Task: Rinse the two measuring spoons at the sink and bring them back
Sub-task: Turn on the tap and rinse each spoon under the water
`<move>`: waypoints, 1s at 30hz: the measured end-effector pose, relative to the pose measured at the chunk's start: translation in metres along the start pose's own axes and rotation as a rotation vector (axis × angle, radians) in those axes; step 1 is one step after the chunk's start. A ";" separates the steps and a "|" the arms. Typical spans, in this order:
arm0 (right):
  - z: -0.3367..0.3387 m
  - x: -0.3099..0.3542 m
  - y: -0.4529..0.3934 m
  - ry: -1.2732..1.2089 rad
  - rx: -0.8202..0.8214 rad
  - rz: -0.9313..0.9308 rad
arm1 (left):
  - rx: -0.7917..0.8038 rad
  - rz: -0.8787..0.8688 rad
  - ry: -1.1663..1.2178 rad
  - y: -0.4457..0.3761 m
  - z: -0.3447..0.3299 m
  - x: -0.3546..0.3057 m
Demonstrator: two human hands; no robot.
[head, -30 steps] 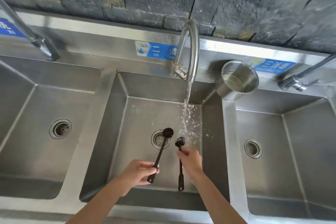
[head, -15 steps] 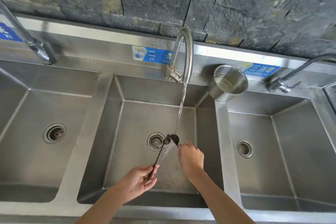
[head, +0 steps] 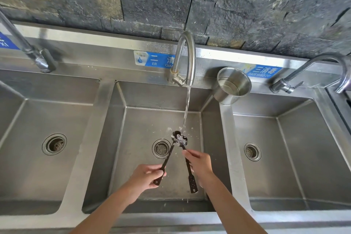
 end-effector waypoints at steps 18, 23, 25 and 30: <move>0.066 0.030 0.036 0.979 -0.305 0.493 | -0.527 -0.152 -1.715 0.024 -0.014 -0.041; 0.107 0.034 0.037 0.522 -0.303 0.429 | -0.444 -0.110 -1.414 0.034 -0.036 -0.045; 0.128 0.041 0.035 0.250 -0.253 0.347 | -0.353 -0.138 -1.208 0.036 -0.052 -0.047; 0.198 0.055 0.009 -0.120 -0.168 0.275 | -0.159 -0.137 -0.522 0.033 -0.129 -0.065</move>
Point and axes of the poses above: each hand's wrist, its own y-axis away from the middle knuckle, its own z-axis out of the back of the hand, x = y × z, the point moved 3 cm from there along -y, towards the middle knuckle, and after that the axes turned 11 degrees about -y, right-handed, at the moved point
